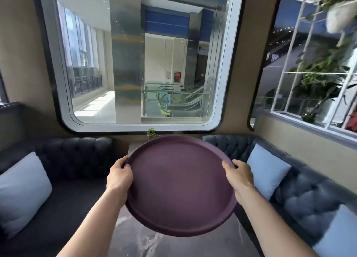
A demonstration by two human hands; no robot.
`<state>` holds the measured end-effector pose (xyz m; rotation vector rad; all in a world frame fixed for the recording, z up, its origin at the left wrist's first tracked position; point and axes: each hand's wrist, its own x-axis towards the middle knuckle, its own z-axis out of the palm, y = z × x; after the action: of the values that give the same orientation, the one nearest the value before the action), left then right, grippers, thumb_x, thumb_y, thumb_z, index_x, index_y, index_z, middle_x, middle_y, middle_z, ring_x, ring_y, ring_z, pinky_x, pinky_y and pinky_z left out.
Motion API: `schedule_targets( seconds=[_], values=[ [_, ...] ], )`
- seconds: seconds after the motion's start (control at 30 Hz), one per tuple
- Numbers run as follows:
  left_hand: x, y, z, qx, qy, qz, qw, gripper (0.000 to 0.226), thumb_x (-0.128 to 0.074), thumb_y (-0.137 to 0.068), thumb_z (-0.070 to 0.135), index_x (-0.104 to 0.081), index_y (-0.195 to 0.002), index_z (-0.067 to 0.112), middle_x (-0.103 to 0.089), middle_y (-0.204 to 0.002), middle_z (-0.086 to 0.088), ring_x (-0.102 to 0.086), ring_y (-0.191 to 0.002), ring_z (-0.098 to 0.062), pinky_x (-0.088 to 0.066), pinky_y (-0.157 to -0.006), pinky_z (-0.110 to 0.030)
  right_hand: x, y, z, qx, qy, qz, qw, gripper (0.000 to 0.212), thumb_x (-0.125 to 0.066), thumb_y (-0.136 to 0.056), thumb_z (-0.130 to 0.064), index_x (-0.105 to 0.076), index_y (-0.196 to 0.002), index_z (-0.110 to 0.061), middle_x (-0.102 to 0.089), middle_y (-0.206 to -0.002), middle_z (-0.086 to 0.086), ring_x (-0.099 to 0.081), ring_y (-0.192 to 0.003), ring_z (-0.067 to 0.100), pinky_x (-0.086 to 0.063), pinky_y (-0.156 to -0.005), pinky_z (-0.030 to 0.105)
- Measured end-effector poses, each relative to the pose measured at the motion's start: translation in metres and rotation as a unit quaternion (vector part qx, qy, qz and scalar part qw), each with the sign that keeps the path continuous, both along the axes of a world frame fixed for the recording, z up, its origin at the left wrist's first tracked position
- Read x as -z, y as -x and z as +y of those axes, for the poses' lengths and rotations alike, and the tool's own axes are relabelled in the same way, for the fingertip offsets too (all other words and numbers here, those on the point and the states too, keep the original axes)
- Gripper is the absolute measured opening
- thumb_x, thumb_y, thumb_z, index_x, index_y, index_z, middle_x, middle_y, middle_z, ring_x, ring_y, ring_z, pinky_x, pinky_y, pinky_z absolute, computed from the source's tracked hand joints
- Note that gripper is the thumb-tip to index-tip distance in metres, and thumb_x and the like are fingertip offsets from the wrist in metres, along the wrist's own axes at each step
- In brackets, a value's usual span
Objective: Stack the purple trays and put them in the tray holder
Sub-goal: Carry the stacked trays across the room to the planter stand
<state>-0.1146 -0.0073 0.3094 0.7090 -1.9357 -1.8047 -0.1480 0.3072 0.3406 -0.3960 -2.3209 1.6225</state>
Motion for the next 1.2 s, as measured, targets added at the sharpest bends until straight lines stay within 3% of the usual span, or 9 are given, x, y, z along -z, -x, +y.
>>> schedule_targets(
  seconds=[0.1,0.2,0.27,0.4,0.53,0.7,1.0,1.1,1.2],
  values=[
    [-0.004,0.007,0.051,0.029,0.001,0.007,1.000,0.040,-0.044,-0.096,0.021,-0.061,-0.131,0.031,-0.070,-0.117,-0.007,-0.066,-0.108,-0.034,-0.054,-0.097,-0.049,-0.001,-0.010,0.053,0.030,-0.001,0.011,0.999,0.036,-0.058,-0.093,-0.033,-0.060,-0.123,-0.012,-0.064,-0.117,0.007,-0.055,-0.081,0.019,-0.044,-0.072,0.030],
    [-0.008,0.014,0.108,0.072,-0.010,0.018,0.997,0.040,-0.042,-0.094,0.019,-0.063,-0.126,0.031,-0.070,-0.118,-0.008,-0.066,-0.109,-0.034,-0.054,-0.098,-0.051,-0.003,-0.023,0.112,0.069,-0.003,0.023,0.997,0.020,-0.058,-0.090,-0.032,-0.062,-0.081,-0.015,-0.062,-0.078,0.002,-0.051,-0.063,0.018,-0.037,-0.052,0.027],
    [-0.010,0.019,0.149,0.102,-0.008,0.020,0.995,0.041,-0.042,-0.094,0.019,-0.063,-0.127,0.031,-0.070,-0.119,-0.009,-0.065,-0.110,-0.035,-0.053,-0.099,-0.051,-0.004,-0.033,0.153,0.102,0.004,0.038,0.994,0.031,-0.059,-0.089,-0.029,-0.049,-0.061,-0.017,-0.049,-0.061,-0.004,-0.044,-0.055,0.018,-0.034,-0.050,0.028],
    [-0.014,0.025,0.237,0.156,0.002,0.019,0.988,0.043,-0.043,-0.092,0.019,-0.065,-0.127,0.030,-0.070,-0.120,-0.008,-0.065,-0.110,-0.033,-0.053,-0.100,-0.049,-0.003,-0.064,0.240,0.164,-0.001,0.034,0.986,0.020,-0.059,-0.090,-0.032,-0.056,-0.072,-0.024,-0.051,-0.066,-0.009,-0.051,-0.062,0.017,-0.043,-0.059,0.031],
    [-0.013,0.025,0.332,0.244,-0.003,0.024,0.969,0.046,-0.043,-0.092,0.019,-0.060,-0.134,0.028,-0.069,-0.124,-0.008,-0.064,-0.112,-0.032,-0.051,-0.102,-0.048,0.004,-0.111,0.325,0.237,0.002,0.033,0.971,0.021,-0.059,-0.089,-0.034,-0.055,-0.078,-0.016,-0.050,-0.071,-0.002,-0.047,-0.067,0.021,-0.037,-0.056,0.031],
    [-0.005,0.012,0.458,0.349,0.004,0.023,0.937,0.047,-0.045,-0.091,0.023,-0.061,-0.133,0.032,-0.067,-0.127,-0.003,-0.062,-0.114,-0.027,-0.048,-0.106,-0.044,0.011,-0.194,0.413,0.367,0.012,0.040,0.929,0.023,-0.060,-0.087,-0.032,-0.068,-0.078,-0.013,-0.068,-0.077,0.001,-0.062,-0.071,0.023,-0.049,-0.070,0.034],
    [0.019,-0.057,0.673,0.575,-0.005,0.014,0.818,0.038,-0.043,-0.095,0.017,-0.067,-0.124,0.022,-0.069,-0.118,-0.003,-0.062,-0.092,-0.020,-0.047,-0.086,-0.031,0.018,-0.375,0.496,0.631,0.004,0.009,0.776,0.018,-0.063,-0.085,-0.034,-0.064,-0.082,-0.016,-0.066,-0.086,0.007,-0.061,-0.075,0.026,-0.046,-0.073,0.033],
    [0.023,-0.099,0.730,0.647,0.005,0.004,0.762,0.043,-0.045,-0.094,0.016,-0.065,-0.131,0.022,-0.068,-0.129,-0.009,-0.063,-0.115,-0.030,-0.048,-0.103,-0.040,0.018,-0.439,0.495,0.710,-0.002,-0.005,0.704,0.031,-0.064,-0.083,-0.038,-0.072,-0.107,-0.020,-0.071,-0.108,0.010,-0.063,-0.105,0.034,-0.048,-0.091,0.038],
    [0.027,-0.150,0.774,0.715,0.006,0.010,0.699,0.043,-0.046,-0.096,0.010,-0.060,-0.136,0.014,-0.061,-0.139,-0.012,-0.057,-0.127,-0.032,-0.040,-0.109,-0.034,0.019,-0.501,0.479,0.772,0.012,0.003,0.635,0.036,-0.067,-0.083,-0.036,-0.070,-0.115,-0.019,-0.071,-0.114,0.011,-0.062,-0.110,0.034,-0.046,-0.096,0.037]
  ],
)
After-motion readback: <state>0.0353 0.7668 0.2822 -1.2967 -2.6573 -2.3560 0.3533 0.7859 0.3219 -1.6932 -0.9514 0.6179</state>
